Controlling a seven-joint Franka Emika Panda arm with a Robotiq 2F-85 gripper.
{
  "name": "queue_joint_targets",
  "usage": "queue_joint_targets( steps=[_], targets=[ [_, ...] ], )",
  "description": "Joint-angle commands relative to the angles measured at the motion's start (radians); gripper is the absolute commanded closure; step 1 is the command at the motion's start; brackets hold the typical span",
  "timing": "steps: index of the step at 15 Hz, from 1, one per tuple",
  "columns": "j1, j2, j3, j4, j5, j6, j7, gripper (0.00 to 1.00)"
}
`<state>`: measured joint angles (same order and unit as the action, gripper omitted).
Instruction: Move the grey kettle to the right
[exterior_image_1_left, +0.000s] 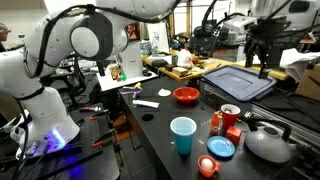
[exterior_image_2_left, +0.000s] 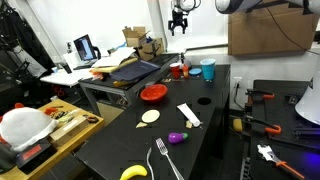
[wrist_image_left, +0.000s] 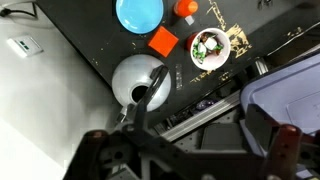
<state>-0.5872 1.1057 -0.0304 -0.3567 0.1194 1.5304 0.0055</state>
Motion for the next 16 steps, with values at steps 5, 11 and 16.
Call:
queue_joint_targets(
  steps=[5,11,16],
  targets=[
    [0.069,-0.077,0.042,-0.016,0.004,-0.076,-0.126,0.00],
    [0.149,-0.089,0.051,-0.017,-0.004,-0.088,-0.162,0.00],
    [0.226,-0.088,0.052,-0.017,-0.010,-0.083,-0.168,0.00]
  ],
)
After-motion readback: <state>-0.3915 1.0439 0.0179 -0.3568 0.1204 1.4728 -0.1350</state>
